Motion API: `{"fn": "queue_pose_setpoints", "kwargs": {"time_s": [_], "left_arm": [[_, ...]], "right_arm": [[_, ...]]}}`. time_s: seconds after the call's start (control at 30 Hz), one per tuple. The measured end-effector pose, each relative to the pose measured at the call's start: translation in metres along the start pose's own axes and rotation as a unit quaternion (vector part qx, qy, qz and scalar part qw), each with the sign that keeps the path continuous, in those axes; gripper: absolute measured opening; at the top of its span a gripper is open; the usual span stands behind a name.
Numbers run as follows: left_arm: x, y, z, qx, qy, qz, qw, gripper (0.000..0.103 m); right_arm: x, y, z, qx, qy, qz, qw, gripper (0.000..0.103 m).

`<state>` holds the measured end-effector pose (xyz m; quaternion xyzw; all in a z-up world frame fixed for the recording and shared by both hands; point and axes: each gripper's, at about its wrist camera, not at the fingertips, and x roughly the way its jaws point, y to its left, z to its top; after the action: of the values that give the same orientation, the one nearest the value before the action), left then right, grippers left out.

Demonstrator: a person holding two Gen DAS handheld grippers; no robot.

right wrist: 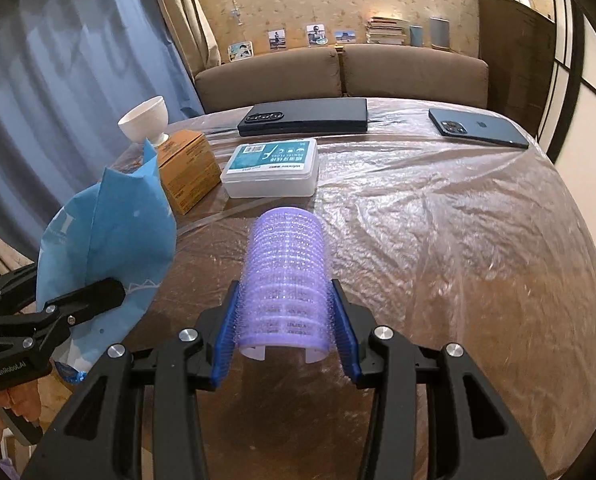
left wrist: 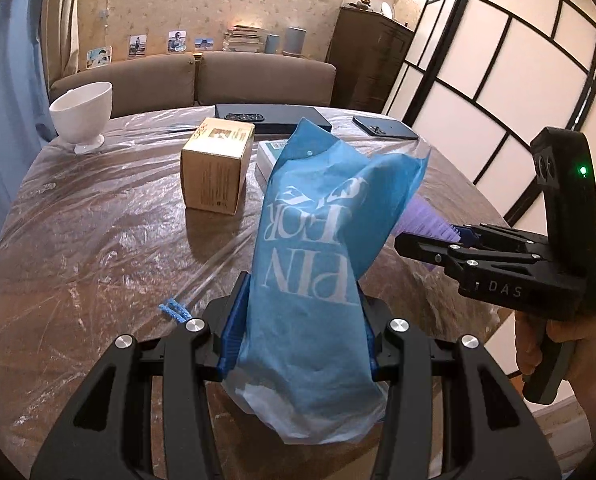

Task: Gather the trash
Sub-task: 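Grasp the blue bag with the left tool while the right tool holds the roller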

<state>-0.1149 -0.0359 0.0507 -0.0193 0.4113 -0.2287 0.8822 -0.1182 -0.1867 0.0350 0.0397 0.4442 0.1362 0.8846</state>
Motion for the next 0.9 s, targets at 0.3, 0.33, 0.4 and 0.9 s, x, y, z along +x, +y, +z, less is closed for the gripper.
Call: {"fn": "queue_pose_setpoints", "kwargs": {"time_s": [0.3, 0.33, 0.4, 0.9], "left_arm": [[-0.013, 0.001, -0.007, 0.029, -0.005, -0.021, 0.9993, 0.047], [-0.014, 0.001, -0.007, 0.034, -0.005, -0.026, 0.9991, 0.047], [-0.016, 0.001, -0.008, 0.042, -0.007, -0.034, 0.9985, 0.047], [-0.034, -0.012, -0.015, 0.062, -0.008, -0.042, 0.9972, 0.047]], "right_arm": [[-0.014, 0.013, -0.011, 0.016, -0.014, -0.020, 1.000, 0.042], [-0.016, 0.014, -0.012, 0.018, -0.016, -0.022, 0.999, 0.042], [-0.021, 0.016, -0.015, 0.024, -0.019, -0.027, 0.999, 0.042], [-0.054, 0.022, -0.034, 0.029, -0.044, -0.030, 0.998, 0.042]]}}
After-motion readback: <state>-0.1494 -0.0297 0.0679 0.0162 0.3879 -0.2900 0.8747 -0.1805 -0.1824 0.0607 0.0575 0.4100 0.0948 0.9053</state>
